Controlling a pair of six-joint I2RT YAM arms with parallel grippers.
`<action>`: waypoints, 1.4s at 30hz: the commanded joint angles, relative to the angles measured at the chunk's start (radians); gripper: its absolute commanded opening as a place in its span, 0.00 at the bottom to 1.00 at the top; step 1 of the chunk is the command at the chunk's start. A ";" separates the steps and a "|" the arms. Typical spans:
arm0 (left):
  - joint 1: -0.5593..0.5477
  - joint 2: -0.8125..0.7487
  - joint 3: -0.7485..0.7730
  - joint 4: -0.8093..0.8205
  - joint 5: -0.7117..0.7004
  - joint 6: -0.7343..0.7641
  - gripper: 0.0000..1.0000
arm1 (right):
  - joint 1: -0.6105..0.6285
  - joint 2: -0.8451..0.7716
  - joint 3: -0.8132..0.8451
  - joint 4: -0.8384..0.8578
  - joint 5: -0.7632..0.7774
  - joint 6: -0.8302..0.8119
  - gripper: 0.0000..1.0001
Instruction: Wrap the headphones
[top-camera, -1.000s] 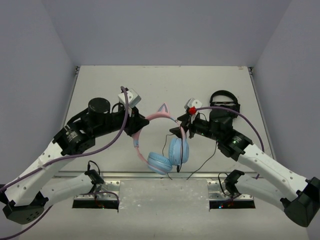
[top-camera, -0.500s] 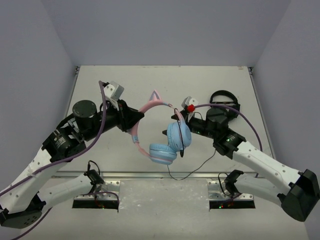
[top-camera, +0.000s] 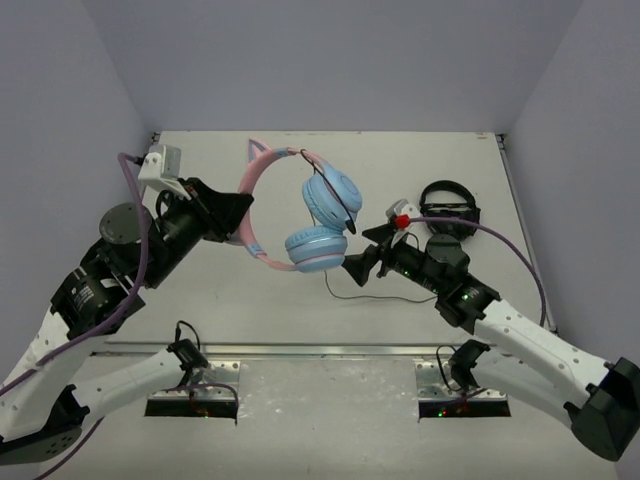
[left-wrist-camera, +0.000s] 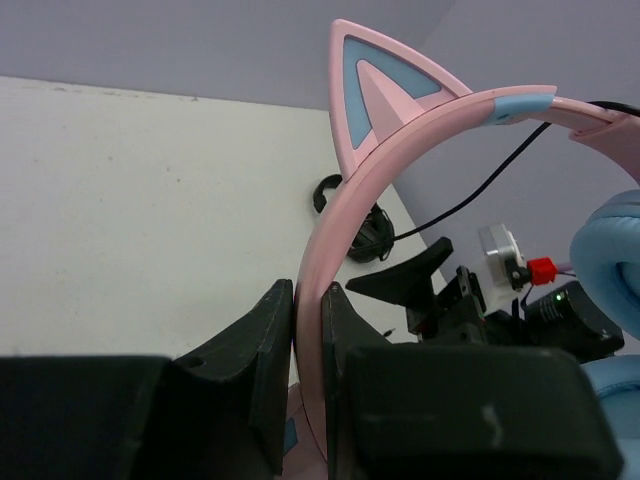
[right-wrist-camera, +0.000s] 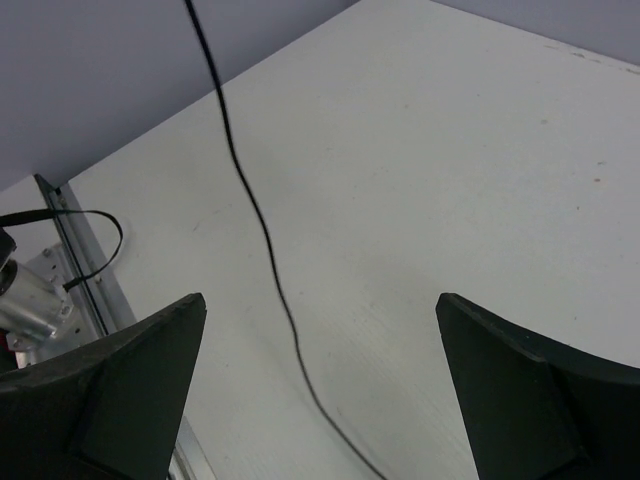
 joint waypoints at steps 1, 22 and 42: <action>-0.008 0.002 0.043 0.089 -0.073 -0.098 0.00 | -0.003 -0.091 -0.045 0.043 0.008 0.006 0.99; -0.006 0.047 0.155 0.002 -0.148 -0.198 0.00 | 0.014 0.437 0.091 0.385 -0.158 0.034 0.90; -0.006 0.223 0.175 0.064 -0.720 -0.278 0.00 | 0.380 0.316 -0.045 0.354 0.115 -0.022 0.01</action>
